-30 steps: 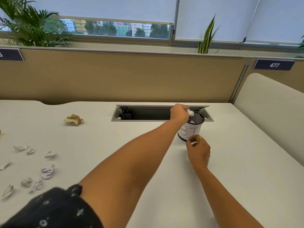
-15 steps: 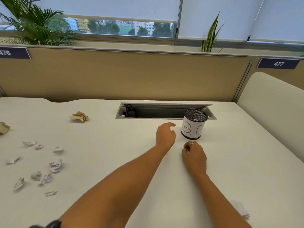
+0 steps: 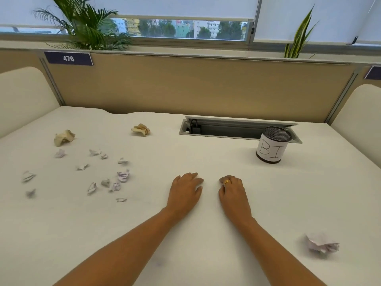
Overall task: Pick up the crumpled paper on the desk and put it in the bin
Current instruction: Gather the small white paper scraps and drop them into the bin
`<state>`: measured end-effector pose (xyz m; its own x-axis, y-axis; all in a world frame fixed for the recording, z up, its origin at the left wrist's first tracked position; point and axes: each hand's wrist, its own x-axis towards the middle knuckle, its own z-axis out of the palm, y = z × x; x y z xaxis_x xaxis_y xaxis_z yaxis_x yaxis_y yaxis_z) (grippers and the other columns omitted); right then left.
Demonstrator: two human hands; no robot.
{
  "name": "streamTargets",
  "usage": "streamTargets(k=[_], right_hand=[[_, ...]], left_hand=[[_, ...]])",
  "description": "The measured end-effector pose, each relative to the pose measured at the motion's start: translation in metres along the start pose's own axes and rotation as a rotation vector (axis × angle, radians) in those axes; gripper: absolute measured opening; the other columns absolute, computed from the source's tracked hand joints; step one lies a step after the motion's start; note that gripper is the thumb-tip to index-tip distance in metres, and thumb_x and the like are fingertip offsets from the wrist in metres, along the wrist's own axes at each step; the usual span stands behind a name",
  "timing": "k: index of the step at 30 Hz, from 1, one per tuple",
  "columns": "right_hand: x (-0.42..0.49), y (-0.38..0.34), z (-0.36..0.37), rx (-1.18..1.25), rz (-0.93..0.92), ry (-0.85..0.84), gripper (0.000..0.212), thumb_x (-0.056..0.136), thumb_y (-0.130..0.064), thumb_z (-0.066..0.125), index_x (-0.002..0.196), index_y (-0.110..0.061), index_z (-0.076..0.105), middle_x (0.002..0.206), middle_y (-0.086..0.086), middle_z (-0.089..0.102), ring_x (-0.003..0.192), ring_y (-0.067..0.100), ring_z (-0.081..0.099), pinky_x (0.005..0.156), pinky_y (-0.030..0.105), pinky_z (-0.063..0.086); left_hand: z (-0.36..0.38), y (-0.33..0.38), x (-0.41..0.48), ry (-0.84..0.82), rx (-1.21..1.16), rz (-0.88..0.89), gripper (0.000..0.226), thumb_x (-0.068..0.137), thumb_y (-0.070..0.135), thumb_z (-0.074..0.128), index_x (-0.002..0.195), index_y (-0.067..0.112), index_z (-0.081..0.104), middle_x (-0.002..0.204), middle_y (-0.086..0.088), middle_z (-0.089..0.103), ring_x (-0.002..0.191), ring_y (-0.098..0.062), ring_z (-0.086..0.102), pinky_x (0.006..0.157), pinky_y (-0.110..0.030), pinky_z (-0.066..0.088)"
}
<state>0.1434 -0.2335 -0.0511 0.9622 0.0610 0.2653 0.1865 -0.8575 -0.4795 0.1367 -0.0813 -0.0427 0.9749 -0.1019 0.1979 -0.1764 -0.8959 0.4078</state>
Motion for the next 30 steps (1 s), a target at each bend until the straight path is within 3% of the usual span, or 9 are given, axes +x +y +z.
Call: streamTargets(k=[4, 6, 8, 10, 13, 17, 24, 27, 30], right_hand=[[-0.017, -0.046, 0.022, 0.115, -0.132, -0.12, 0.034, 0.092, 0.0, 0.039, 0.122, -0.002, 0.055, 0.13, 0.008, 0.051, 0.126, 0.022, 0.042, 0.103, 0.026, 0.036], [-0.023, -0.07, 0.031, 0.139, -0.212, -0.186, 0.035, 0.092, 0.0, 0.037, 0.123, -0.003, 0.053, 0.132, 0.006, 0.05, 0.126, 0.02, 0.041, 0.103, 0.023, 0.034], [-0.029, -0.094, 0.037, 0.176, -0.279, -0.272, 0.037, 0.092, 0.001, 0.036, 0.126, -0.005, 0.052, 0.134, 0.004, 0.049, 0.128, 0.018, 0.04, 0.103, 0.019, 0.031], [-0.033, -0.117, 0.039, 0.223, -0.345, -0.386, 0.039, 0.092, 0.001, 0.038, 0.128, -0.007, 0.049, 0.136, 0.004, 0.048, 0.129, 0.017, 0.04, 0.104, 0.018, 0.028], [-0.035, -0.145, 0.044, 0.242, -0.406, -0.525, 0.043, 0.091, -0.001, 0.042, 0.133, -0.009, 0.044, 0.141, 0.004, 0.042, 0.129, 0.019, 0.041, 0.107, 0.022, 0.029], [-0.025, -0.173, 0.053, 0.161, -0.418, -0.622, 0.053, 0.091, -0.004, 0.048, 0.141, -0.012, 0.034, 0.152, 0.004, 0.027, 0.132, 0.026, 0.039, 0.107, 0.03, 0.031], [-0.005, -0.205, 0.06, -0.081, -0.568, -0.747, 0.065, 0.093, 0.005, 0.037, 0.149, -0.016, 0.012, 0.159, 0.006, -0.005, 0.14, 0.034, 0.024, 0.109, 0.04, 0.03], [0.001, -0.215, 0.066, -0.192, -0.58, -0.777, 0.069, 0.093, 0.005, 0.035, 0.149, -0.021, 0.004, 0.159, 0.006, -0.011, 0.14, 0.034, 0.018, 0.109, 0.048, 0.032], [0.006, -0.222, 0.074, -0.28, -0.589, -0.821, 0.069, 0.093, 0.003, 0.034, 0.149, -0.023, 0.002, 0.158, 0.006, -0.012, 0.143, 0.035, 0.006, 0.111, 0.052, 0.029]], left_hand=[[-0.024, -0.049, -0.036, 0.262, 0.024, -0.014, 0.036, 0.081, 0.026, 0.038, 0.098, 0.019, 0.069, 0.114, -0.005, 0.068, 0.106, -0.022, 0.064, 0.093, -0.042, 0.049], [-0.039, -0.076, -0.052, 0.329, 0.059, -0.083, 0.034, 0.079, 0.023, 0.04, 0.095, 0.016, 0.068, 0.11, -0.007, 0.069, 0.103, -0.026, 0.065, 0.087, -0.042, 0.051], [-0.057, -0.097, -0.065, 0.413, 0.118, -0.187, 0.025, 0.076, 0.01, 0.054, 0.097, 0.015, 0.068, 0.11, -0.008, 0.068, 0.102, -0.031, 0.063, 0.082, -0.044, 0.051], [-0.072, -0.113, -0.076, 0.469, 0.164, -0.324, 0.034, 0.07, 0.0, 0.066, 0.101, 0.014, 0.067, 0.112, -0.01, 0.067, 0.101, -0.035, 0.06, 0.078, -0.046, 0.048], [-0.087, -0.134, -0.088, 0.507, 0.14, -0.482, 0.04, 0.072, -0.001, 0.066, 0.111, 0.009, 0.062, 0.118, -0.017, 0.059, 0.104, -0.041, 0.053, 0.076, -0.049, 0.047], [-0.095, -0.155, -0.091, 0.452, -0.008, -0.629, 0.053, 0.08, 0.003, 0.061, 0.13, 0.012, 0.046, 0.134, -0.018, 0.042, 0.119, -0.04, 0.039, 0.089, -0.052, 0.042], [-0.104, -0.175, -0.078, 0.154, 0.13, -0.466, 0.066, 0.09, 0.006, 0.044, 0.144, 0.035, 0.018, 0.152, -0.001, 0.026, 0.129, -0.029, 0.032, 0.095, -0.045, 0.038], [-0.11, -0.181, -0.069, -0.007, 0.169, -0.445, 0.066, 0.089, 0.001, 0.035, 0.141, 0.04, 0.023, 0.152, 0.002, 0.026, 0.131, -0.027, 0.03, 0.099, -0.043, 0.035], [-0.11, -0.186, -0.065, -0.027, 0.169, -0.45, 0.061, 0.087, -0.001, 0.032, 0.137, 0.034, 0.036, 0.147, 0.002, 0.036, 0.128, -0.026, 0.033, 0.1, -0.041, 0.035]])
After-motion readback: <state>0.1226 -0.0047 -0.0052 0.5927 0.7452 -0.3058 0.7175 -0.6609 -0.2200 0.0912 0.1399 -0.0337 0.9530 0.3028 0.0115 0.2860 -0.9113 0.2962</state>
